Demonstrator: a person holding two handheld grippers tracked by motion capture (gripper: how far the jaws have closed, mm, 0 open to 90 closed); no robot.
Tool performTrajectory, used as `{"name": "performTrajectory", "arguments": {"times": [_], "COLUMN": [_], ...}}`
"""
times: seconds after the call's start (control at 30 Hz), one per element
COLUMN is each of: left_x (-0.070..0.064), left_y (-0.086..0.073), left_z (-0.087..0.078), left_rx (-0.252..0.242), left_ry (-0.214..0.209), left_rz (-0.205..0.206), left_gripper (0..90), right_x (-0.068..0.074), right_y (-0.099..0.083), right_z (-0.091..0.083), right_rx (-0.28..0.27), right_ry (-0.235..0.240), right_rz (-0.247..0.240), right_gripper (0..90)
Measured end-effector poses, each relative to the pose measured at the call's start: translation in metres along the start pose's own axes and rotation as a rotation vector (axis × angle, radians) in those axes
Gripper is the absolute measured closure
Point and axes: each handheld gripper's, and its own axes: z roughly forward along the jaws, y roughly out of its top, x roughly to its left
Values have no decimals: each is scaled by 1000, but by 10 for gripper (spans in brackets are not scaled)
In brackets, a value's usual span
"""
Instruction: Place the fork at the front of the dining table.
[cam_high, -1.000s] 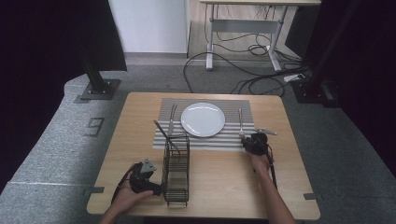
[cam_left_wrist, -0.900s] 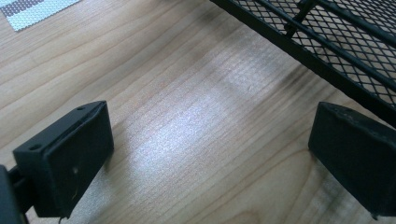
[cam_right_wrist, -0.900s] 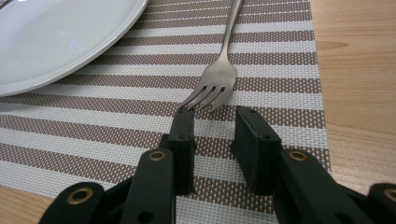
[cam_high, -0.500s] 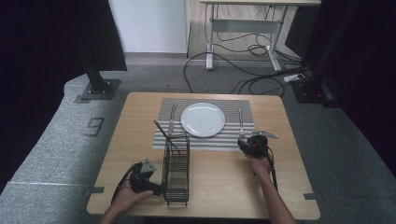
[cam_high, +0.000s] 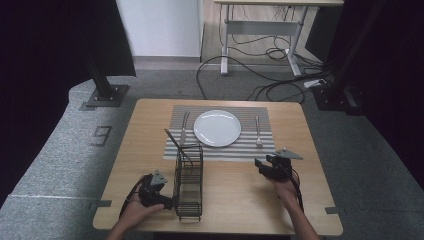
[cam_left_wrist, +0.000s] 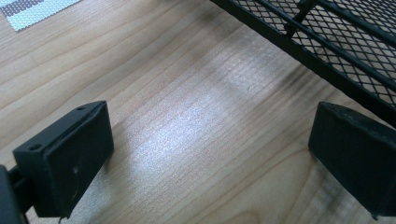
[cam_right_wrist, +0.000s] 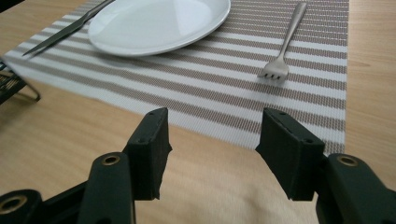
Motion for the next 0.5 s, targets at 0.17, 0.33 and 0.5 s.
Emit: {"name": "performTrajectory", "arguments": {"times": [0.17,0.33,0.5], "left_x": [0,0,0], "left_y": [0,0,0], "left_z": [0,0,0], "left_rx": [0,0,0], "left_ry": [0,0,0], "left_rz": [0,0,0], "left_gripper": [0,0,0], "right_x": [2,1,-4], "right_y": [-11,-24,-37], "right_z": [-19,-32,-40], "right_rx": [2,19,30], "right_ry": [8,-4,-9], "right_rz": [-24,-54,-44], "right_gripper": [419,415,414]}}
